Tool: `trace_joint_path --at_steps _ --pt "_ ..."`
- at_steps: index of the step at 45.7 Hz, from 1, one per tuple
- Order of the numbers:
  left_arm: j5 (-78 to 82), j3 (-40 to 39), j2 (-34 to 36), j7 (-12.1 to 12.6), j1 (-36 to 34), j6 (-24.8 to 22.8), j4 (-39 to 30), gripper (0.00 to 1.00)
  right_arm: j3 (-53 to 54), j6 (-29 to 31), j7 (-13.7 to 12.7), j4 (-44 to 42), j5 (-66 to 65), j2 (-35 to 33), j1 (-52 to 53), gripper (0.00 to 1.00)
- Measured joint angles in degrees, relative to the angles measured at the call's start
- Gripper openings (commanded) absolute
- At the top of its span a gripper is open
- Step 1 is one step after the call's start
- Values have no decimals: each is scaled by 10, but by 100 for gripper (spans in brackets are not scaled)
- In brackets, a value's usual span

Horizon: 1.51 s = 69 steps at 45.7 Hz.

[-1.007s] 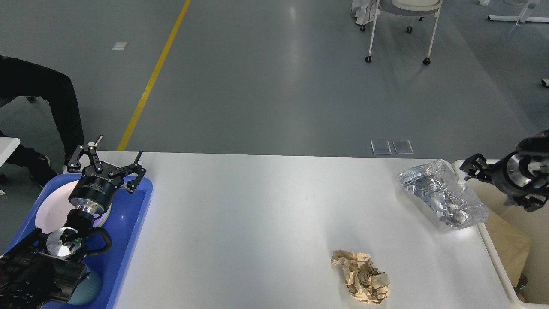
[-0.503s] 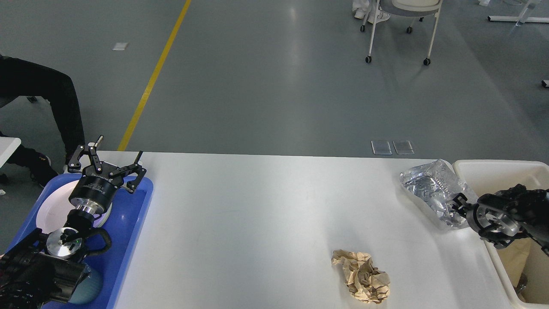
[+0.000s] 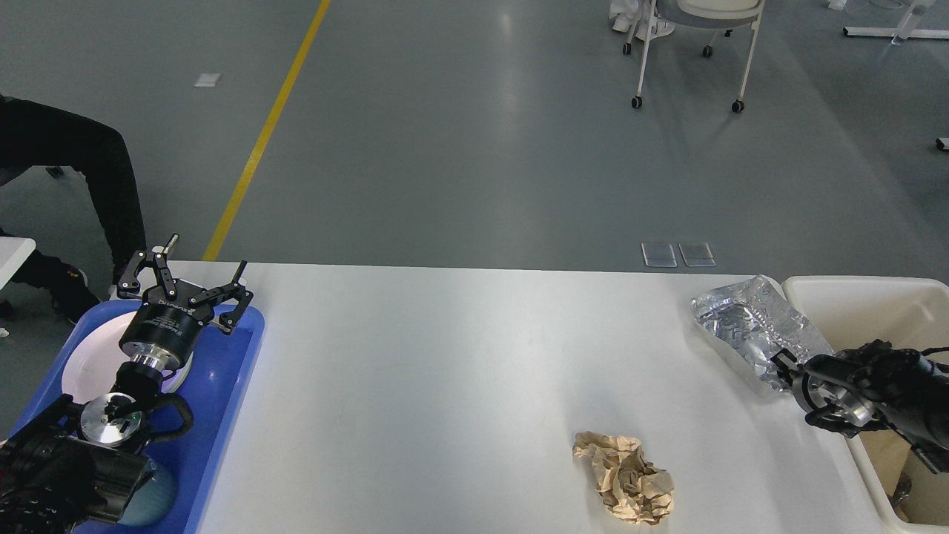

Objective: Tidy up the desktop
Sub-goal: 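Lift the clear plastic bag and drop it into the white bin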

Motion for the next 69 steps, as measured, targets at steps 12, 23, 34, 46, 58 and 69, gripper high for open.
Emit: trace_joint_path --at_steps 12,23,34,46,58,69 --pt "0 0 0 0 0 0 0 96 -4 3 -1 40 -4 -17 32 0" --pt "0 0 0 0 0 0 0 96 -4 6 -1 149 -7 -73 108 0" --pt "0 0 0 0 0 0 0 96 -3 18 -3 283 -9 -158 250 0" --pt "0 0 0 0 0 0 0 96 -3 107 -7 352 -8 -263 445 0" --pt "0 0 0 0 0 0 0 96 -13 144 -9 352 -9 -310 527 0" --pt "0 1 0 0 0 0 0 96 -36 34 -8 281 3 -307 376 0"
